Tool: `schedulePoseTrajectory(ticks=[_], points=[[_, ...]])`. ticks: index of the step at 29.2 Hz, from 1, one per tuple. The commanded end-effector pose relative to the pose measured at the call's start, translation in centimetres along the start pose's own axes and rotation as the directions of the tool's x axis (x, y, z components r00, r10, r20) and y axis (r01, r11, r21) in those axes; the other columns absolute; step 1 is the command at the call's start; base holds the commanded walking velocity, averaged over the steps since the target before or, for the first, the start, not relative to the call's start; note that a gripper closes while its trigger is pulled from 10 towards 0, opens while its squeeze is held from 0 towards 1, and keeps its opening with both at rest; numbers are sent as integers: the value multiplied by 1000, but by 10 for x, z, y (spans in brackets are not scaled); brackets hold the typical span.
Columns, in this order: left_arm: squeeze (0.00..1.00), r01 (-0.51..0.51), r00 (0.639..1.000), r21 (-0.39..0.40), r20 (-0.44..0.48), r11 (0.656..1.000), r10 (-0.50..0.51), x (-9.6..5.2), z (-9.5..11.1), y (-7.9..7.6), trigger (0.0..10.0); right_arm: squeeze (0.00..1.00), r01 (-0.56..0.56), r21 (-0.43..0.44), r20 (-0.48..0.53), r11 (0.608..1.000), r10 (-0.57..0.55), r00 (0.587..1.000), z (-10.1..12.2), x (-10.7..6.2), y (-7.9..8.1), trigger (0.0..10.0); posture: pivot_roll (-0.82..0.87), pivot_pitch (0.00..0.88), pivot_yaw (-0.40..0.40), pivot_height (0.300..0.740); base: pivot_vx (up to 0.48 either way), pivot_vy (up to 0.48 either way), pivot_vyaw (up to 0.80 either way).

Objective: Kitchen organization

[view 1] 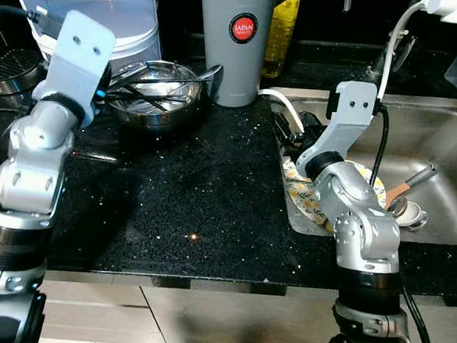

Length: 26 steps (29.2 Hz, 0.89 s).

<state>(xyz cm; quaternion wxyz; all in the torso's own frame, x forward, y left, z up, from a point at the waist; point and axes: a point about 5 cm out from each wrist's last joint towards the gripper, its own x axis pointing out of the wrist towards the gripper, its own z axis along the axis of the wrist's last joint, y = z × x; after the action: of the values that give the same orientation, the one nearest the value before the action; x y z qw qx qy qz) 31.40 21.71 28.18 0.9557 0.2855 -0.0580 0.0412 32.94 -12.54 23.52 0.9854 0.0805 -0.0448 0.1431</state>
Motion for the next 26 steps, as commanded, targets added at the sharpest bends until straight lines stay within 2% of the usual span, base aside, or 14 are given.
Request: schedulePoseTrajectory(ticks=[1,3,6,8,10,14,16,17,18,20,22,23,24,26], points=[[0,-18,1000,43,5,999,18,-3,0,2,10000,0,-11,11,9,1000,11,1000,1,2,1,10000,119,59,-21,740,0,0,0],[0,-45,999,80,31,996,42,-5,1,1,10000,0,-14,11,9,1000,14,1000,0,2,2,10000,119,59,-21,740,0,0,0],[0,-107,987,163,136,981,86,-16,3,-14,10000,0,-13,11,5,1000,12,1000,-2,2,1,10000,122,58,-21,740,0,0,0],[0,-128,983,173,153,977,102,-19,3,-17,10000,0,-12,12,5,1000,12,1000,-3,2,1,10000,122,58,-21,740,0,0,0],[0,-150,978,172,168,974,121,-23,2,-22,10000,0,-11,12,5,1000,11,1000,-3,2,1,10000,122,58,-21,740,0,0,0],[0,-174,974,126,169,977,151,-39,-10,-49,10000,0,-11,11,-4,1000,11,1000,-7,2,-1,10000,125,62,-25,740,0,0,0],[0,-180,974,110,162,978,161,-41,-12,-51,10000,0,-11,10,-5,1000,12,1000,-8,1,-1,10000,125,62,-25,740,0,0,0],[0,-181,976,59,134,982,172,-43,-16,-53,10000,0,-12,10,-8,1000,13,1000,-9,2,-1,10000,125,62,-25,740,0,0,0],[0,-184,979,-42,80,982,186,-45,-22,-56,10000,0,-14,9,-11,1000,14,1000,-9,2,-1,10000,125,62,-25,740,0,0,0],[0,-197,980,-257,-21,946,199,-47,-32,-58,10000,0,-17,8,-15,1000,17,1000,-10,2,-1,10000,124,63,-29,740,0,0,0],[0,-207,978,-360,-58,909,200,-48,-34,-59,10000,0,-18,8,-16,1000,18,1000,-10,2,0,10000,124,63,-29,740,0,0,0],[0,-228,973,-416,-77,880,216,-47,-35,-56,10000,0,-19,8,-17,1000,19,1000,-10,2,0,10000,123,61,-32,740,0,0,0],[0,-243,970,-442,-85,863,230,-46,-35,-55,10000,0,-20,7,-17,1000,20,1000,-11,2,0,10000,123,61,-32,740,0,0,0],[0,-274,961,-531,-116,802,252,-45,-36,-52,10000,0,-23,5,-17,1000,23,1000,-11,3,0,10000,123,61,-32,740,0,0,0]])
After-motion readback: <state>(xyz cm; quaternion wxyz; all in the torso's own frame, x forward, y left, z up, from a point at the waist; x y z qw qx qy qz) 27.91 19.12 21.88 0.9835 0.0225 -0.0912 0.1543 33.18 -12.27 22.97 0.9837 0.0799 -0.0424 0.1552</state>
